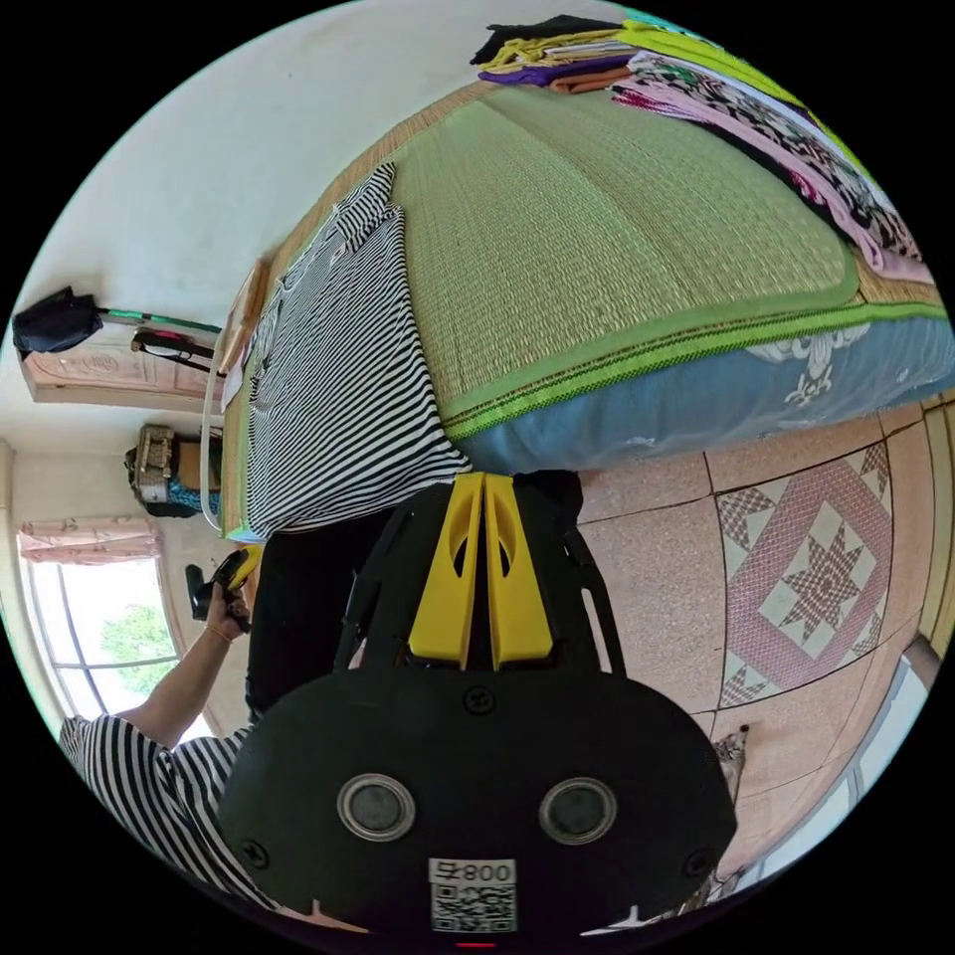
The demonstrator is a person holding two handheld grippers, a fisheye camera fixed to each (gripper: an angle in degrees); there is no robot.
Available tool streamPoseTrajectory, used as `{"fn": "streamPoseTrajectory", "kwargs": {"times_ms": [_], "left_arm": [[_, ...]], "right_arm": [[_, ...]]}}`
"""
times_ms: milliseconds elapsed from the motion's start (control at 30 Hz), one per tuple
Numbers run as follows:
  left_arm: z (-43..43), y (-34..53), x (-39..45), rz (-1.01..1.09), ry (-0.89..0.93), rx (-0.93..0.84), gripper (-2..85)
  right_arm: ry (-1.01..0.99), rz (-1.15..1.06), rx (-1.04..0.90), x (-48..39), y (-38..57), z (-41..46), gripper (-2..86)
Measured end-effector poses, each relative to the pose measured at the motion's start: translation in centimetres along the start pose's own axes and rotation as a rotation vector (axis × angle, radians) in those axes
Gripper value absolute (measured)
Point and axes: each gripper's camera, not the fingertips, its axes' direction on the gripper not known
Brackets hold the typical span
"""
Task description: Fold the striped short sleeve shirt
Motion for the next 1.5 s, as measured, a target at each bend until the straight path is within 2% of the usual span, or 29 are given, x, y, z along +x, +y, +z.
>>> {"fn": "streamPoseTrajectory", "kwargs": {"times_ms": [267,767,1200,1300,1500], "left_arm": [[4.4,-0.2,-1.9,0.091,-0.072,-0.111,7.5],[9.9,1.5,-6.1,0.161,-0.049,-0.212,7.1],[11.9,6.2,-11.0,0.094,0.057,-0.186,2.7],[11.7,7.6,-12.0,0.084,0.079,-0.174,2.3],[10.4,10.7,-13.6,0.102,0.139,-0.137,2.1]], "right_arm": [[-0.107,0.021,-0.051,3.6,2.1,3.3,3.8],[-0.103,-0.034,-0.080,7.3,2.3,7.7,8.9],[-0.136,-0.055,-0.106,10.8,3.5,10.5,6.6],[-0.132,-0.076,-0.119,11.2,4.2,10.9,3.8],[-0.223,-0.095,-0.095,12.6,6.0,10.4,1.2]]}}
